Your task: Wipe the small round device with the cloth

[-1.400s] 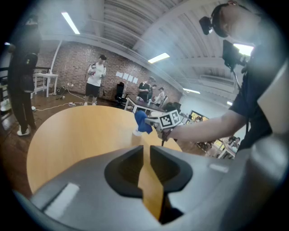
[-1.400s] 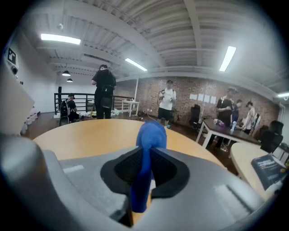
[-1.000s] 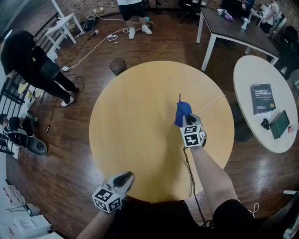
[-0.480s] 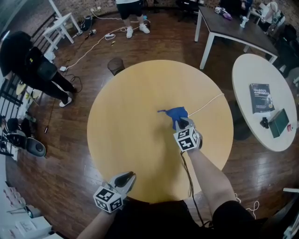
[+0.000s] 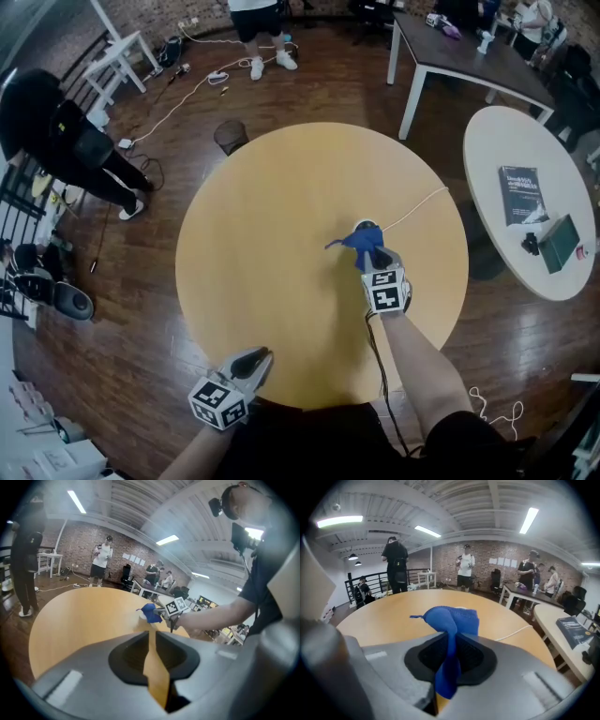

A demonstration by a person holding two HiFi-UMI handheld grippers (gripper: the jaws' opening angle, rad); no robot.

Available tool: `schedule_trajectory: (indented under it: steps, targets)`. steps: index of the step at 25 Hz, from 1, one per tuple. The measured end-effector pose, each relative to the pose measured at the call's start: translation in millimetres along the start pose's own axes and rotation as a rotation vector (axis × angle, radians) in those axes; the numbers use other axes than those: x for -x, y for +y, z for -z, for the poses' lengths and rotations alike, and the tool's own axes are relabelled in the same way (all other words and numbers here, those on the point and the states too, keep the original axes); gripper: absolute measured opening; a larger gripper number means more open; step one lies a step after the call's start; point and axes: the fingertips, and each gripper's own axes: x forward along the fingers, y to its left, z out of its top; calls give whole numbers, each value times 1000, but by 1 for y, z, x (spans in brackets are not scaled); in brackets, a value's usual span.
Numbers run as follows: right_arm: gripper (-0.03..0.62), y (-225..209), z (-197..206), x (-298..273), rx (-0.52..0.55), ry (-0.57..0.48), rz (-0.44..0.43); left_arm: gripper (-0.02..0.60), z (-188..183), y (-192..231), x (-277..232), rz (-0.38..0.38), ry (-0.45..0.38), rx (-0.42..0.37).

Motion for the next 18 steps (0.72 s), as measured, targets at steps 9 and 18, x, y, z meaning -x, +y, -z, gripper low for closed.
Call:
schedule_trajectory:
  steps: [9, 18]
  targets:
    - [48, -47, -43, -7, -8, -85, 115, 52, 4, 4, 8, -21, -14, 7]
    - [48, -17, -55, -14, 65, -38, 58, 52, 8, 13, 21, -37, -27, 35]
